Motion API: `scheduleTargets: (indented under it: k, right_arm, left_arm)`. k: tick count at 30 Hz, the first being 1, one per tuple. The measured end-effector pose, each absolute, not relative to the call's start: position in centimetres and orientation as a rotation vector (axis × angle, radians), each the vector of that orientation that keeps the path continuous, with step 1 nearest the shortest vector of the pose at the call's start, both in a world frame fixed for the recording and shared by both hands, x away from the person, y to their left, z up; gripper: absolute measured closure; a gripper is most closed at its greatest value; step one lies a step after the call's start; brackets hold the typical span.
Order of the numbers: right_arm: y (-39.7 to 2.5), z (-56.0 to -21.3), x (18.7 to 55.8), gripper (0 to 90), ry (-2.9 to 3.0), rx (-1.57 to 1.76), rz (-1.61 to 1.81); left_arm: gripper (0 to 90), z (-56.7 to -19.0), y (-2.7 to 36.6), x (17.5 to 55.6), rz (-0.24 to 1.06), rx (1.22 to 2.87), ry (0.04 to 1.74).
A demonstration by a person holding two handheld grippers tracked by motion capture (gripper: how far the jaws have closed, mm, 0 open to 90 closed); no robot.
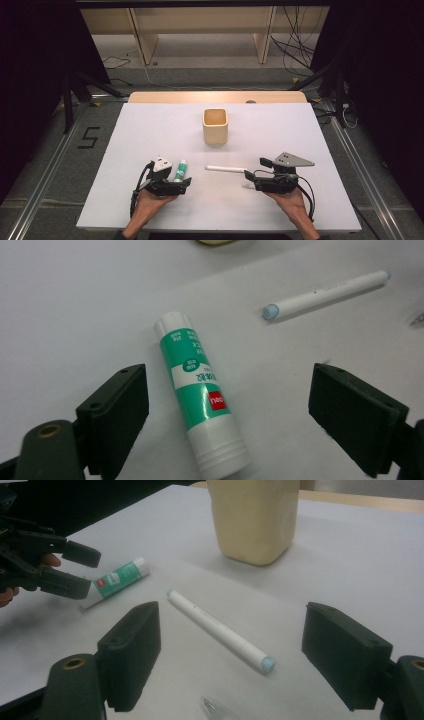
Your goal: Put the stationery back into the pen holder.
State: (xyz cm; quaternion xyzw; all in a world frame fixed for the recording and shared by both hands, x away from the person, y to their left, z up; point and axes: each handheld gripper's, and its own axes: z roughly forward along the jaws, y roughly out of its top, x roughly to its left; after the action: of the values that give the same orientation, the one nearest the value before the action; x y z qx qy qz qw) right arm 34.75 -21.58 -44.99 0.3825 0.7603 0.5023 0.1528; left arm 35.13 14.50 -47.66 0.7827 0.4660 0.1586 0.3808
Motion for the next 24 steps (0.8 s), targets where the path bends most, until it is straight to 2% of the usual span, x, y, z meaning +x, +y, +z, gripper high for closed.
scheduleTargets:
  k: [15,24]
  right_arm:
    - [-21.9,-45.7,33.8,23.5,2.201,1.116,1.445]
    - [-21.7,-45.8,33.4,23.8,2.215,1.107,1.434]
  left_arm:
    - [16.9,-47.9,13.4,36.0,0.424,2.129,1.223]
    - [25.7,-48.2,13.4,35.9,0.449,2.164,1.235]
